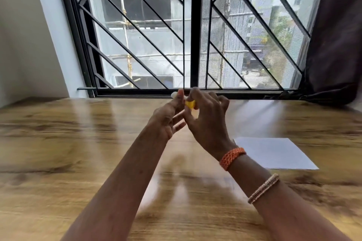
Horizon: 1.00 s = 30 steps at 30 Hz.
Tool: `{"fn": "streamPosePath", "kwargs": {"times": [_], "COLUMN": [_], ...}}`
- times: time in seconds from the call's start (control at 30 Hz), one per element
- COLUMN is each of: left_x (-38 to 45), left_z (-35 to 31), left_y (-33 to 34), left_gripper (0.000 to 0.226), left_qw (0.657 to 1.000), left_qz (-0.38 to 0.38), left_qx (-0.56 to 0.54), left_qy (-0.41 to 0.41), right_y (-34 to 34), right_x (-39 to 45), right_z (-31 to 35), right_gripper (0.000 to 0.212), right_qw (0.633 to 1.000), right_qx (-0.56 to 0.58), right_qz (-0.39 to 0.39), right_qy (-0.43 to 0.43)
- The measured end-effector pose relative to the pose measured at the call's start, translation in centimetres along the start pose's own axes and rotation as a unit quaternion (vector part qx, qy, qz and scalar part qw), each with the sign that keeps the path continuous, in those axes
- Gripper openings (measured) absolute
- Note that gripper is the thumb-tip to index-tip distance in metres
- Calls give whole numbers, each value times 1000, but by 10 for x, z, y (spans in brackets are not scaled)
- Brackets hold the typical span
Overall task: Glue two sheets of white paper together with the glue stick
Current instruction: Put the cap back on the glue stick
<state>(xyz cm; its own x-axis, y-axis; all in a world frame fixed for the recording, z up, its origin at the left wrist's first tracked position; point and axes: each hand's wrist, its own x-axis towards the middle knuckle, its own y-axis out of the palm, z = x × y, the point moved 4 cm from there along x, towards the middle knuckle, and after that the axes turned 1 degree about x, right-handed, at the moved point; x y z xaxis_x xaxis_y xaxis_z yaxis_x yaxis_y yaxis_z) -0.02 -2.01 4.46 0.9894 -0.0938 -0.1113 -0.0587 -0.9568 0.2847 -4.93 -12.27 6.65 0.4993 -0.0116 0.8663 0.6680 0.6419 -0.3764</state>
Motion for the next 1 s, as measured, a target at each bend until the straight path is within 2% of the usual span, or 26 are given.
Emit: {"fn": "streamPosePath", "kwargs": {"times": [0.03,0.1,0.17,0.23,0.27,0.33,0.4,0.43,0.47,0.5,0.53,0.57,0.6,0.63,0.67,0.73,0.8,0.87,0.9,0.97,1.0], "left_x": [-1,-3,-3,-3,-4,-5,-4,-3,-2,-2,-2,-1,-1,-2,-2,-2,-2,0,0,0,0], "left_z": [2,5,7,6,4,2,2,2,1,2,3,5,7,9,11,12,12,10,8,5,3], "left_y": [-1,-5,-7,-3,0,6,9,8,7,5,3,2,0,-1,-3,-5,-4,-1,1,6,7], "left_gripper": [32,36,37,33,30,26,21,18,18,18,20,23,25,27,29,31,30,30,29,27,25], "left_qw": [1000,999,999,1000,998,994,994,995,997,998,999,1000,1000,999,998,997,998,1000,1000,998,997], "left_qz": [-9,-26,-21,25,51,91,92,78,60,41,25,10,-3,-15,-25,-37,-24,3,21,58,69], "left_qx": [13,38,37,1,-21,-53,-64,-61,-52,-38,-23,-10,3,17,32,50,45,25,16,-6,-18], "left_qy": [-11,-23,-25,-14,-7,2,4,7,9,6,-3,-14,-27,-38,-46,-47,-34,-16,-6,10,17], "right_y": [1,5,6,4,6,12,18,19,19,16,12,8,6,6,8,10,8,7,9,15,18], "right_x": [-4,-8,-9,-6,-3,-1,-4,-4,-4,-4,-3,-2,-3,-5,-8,-10,-10,-5,-2,-1,-1], "right_z": [2,-1,-7,-13,-18,-24,-25,-25,-23,-20,-17,-12,-6,-1,1,0,-3,-12,-18,-27,-29], "right_gripper": [16,18,10,10,13,13,9,8,9,13,15,14,12,18,26,31,19,12,15,12,8], "right_qw": [992,984,994,995,969,860,764,751,774,832,912,977,999,988,973,969,990,993,964,858,809], "right_qx": [-96,-134,-81,67,178,381,485,495,476,418,309,153,-10,-126,-182,-183,-101,71,185,375,431], "right_qz": [-4,29,34,12,11,38,79,88,86,76,67,58,48,45,63,77,57,46,52,71,86], "right_qy": [-82,-117,-63,78,171,336,419,429,410,358,263,137,11,-83,-130,-149,-84,80,181,344,390]}}
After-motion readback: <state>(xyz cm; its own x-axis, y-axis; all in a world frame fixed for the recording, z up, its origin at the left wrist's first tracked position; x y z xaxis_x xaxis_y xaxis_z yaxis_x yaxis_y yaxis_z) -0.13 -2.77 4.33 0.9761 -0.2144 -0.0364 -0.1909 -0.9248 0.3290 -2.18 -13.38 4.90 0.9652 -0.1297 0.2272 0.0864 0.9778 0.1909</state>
